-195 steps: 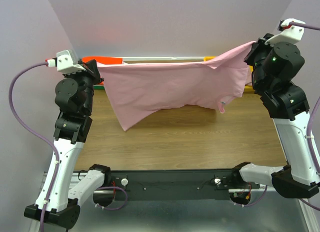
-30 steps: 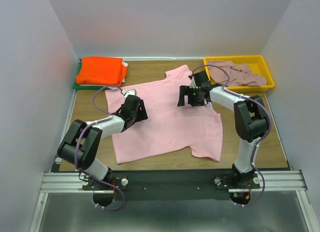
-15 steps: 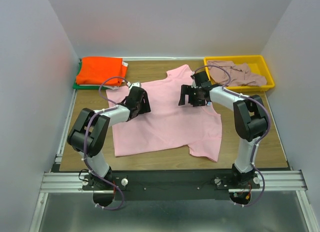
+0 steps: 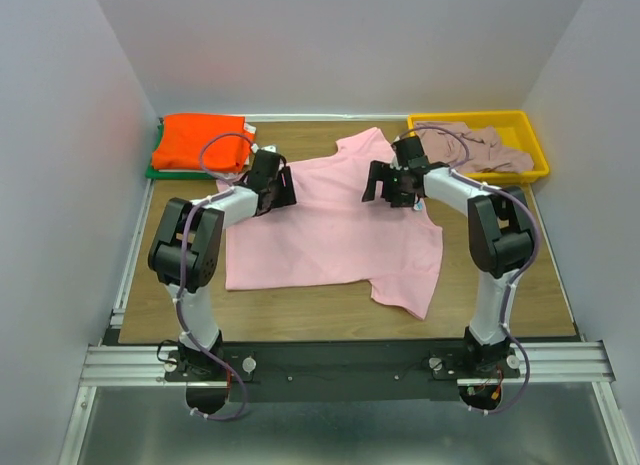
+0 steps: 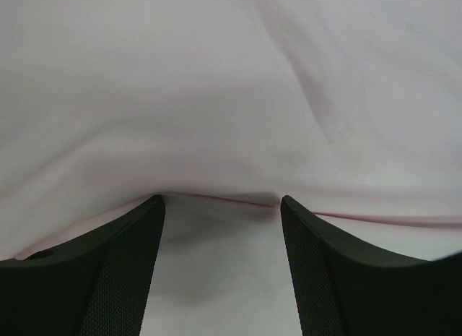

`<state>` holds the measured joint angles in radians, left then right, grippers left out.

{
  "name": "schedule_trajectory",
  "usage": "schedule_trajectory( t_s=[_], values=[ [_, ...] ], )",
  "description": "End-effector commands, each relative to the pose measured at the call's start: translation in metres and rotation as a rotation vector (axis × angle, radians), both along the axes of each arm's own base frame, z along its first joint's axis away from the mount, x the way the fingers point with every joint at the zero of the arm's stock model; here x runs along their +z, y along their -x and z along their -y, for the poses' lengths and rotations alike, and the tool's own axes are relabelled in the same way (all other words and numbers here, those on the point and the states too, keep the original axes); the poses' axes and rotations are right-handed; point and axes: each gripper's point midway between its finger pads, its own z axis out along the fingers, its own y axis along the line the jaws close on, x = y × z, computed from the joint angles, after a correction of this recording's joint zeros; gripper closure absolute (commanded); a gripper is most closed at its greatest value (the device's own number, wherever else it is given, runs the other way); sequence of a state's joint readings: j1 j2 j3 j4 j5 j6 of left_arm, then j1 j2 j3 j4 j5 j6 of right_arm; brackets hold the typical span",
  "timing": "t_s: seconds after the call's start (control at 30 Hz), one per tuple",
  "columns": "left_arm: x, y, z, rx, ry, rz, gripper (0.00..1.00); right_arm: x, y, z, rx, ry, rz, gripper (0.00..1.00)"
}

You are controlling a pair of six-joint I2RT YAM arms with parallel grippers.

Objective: Fold and stack the t-shirts
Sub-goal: Fold the tshirt

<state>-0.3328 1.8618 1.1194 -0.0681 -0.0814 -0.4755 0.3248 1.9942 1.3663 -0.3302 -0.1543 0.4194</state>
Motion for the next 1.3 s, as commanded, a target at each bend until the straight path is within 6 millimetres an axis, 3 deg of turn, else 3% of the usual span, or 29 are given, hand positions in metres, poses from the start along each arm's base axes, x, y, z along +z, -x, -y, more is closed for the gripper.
schedule_trajectory(
  t_s=[0.0,0.33,0.67,0.83,0.9,0.93,1.0,1.07,1.1,1.13,1.17,1.23,1.27],
  values=[
    [-0.001,-0.014,-0.002,-0.038,0.005,-0.026,0.27,-0.017,-0.006,0.005,-0.039,0.018,-0.039,0.0],
    [-0.004,-0.045,-0.003,-0.067,0.068,-0.036,0.27,-0.018,-0.027,-0.005,-0.073,-0.02,-0.039,0.0],
    [0.002,-0.077,-0.005,-0.09,0.066,-0.012,0.27,-0.008,-0.047,-0.016,-0.072,-0.065,-0.013,0.0],
    [0.032,-0.087,-0.005,-0.111,0.059,0.064,0.27,0.008,-0.049,-0.024,-0.002,-0.085,0.025,0.0],
    [0.064,-0.086,-0.01,-0.089,0.046,0.134,0.27,0.018,-0.051,-0.024,0.015,-0.087,0.049,0.0],
    [0.084,-0.08,-0.018,-0.061,0.026,0.175,0.27,0.029,-0.052,-0.025,0.024,-0.091,0.075,0.0],
    [0.103,-0.07,-0.028,-0.015,0.003,0.214,0.27,0.04,-0.051,-0.026,0.039,-0.1,0.093,0.0],
    [0.123,-0.047,-0.043,0.06,-0.017,0.249,0.27,0.059,-0.049,-0.025,0.05,-0.104,0.13,0.0],
    [0.126,-0.037,-0.049,0.09,-0.019,0.254,0.27,0.065,-0.048,-0.024,0.05,-0.103,0.144,0.0],
    [0.108,-0.018,-0.055,0.117,-0.03,0.21,0.27,0.071,-0.047,-0.023,0.052,-0.103,0.154,0.0],
    [0.125,-0.005,-0.06,0.145,-0.016,0.246,0.27,0.081,-0.042,-0.021,0.053,-0.102,0.171,0.0],
    [0.118,0.017,-0.07,0.23,0.004,0.234,0.28,0.089,-0.036,-0.016,0.045,-0.092,0.188,0.0],
    [0.107,0.04,-0.077,0.255,0.004,0.212,0.29,0.094,-0.033,-0.014,0.042,-0.092,0.198,0.0]
  ],
)
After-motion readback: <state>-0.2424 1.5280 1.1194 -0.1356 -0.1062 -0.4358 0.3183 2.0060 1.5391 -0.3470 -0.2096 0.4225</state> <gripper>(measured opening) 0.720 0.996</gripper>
